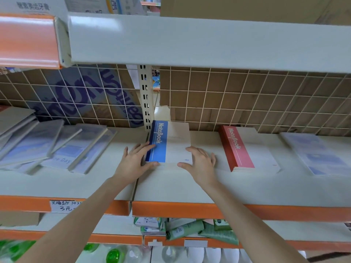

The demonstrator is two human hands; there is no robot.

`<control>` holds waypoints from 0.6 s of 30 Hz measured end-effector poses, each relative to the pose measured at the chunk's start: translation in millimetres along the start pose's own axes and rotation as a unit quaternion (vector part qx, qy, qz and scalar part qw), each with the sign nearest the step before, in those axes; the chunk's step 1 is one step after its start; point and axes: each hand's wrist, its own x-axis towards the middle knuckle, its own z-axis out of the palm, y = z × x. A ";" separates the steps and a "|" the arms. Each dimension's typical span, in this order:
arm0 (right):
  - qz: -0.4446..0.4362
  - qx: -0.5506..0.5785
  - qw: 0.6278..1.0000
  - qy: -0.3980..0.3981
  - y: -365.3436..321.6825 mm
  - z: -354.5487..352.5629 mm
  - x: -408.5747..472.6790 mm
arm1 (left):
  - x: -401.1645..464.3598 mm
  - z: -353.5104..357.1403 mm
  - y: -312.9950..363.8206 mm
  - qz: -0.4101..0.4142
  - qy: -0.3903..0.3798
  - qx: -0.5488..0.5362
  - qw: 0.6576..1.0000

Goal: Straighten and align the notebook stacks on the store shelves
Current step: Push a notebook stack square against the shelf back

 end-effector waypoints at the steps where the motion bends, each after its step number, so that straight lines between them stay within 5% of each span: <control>1: -0.001 0.005 1.000 -0.004 -0.2 -1.5 0.6 | -0.7 0.7 1.8 0.009 0.003 0.023 1.000; 9: -0.045 -0.036 0.996 -0.068 -1.2 -18.9 -0.2 | -35.2 -7.8 -8.2 -0.054 0.047 0.038 0.997; 18: -0.227 -0.019 0.962 -0.150 -83.1 20.5 -23.8 | -130.0 -44.5 -32.6 -0.190 0.132 0.091 0.969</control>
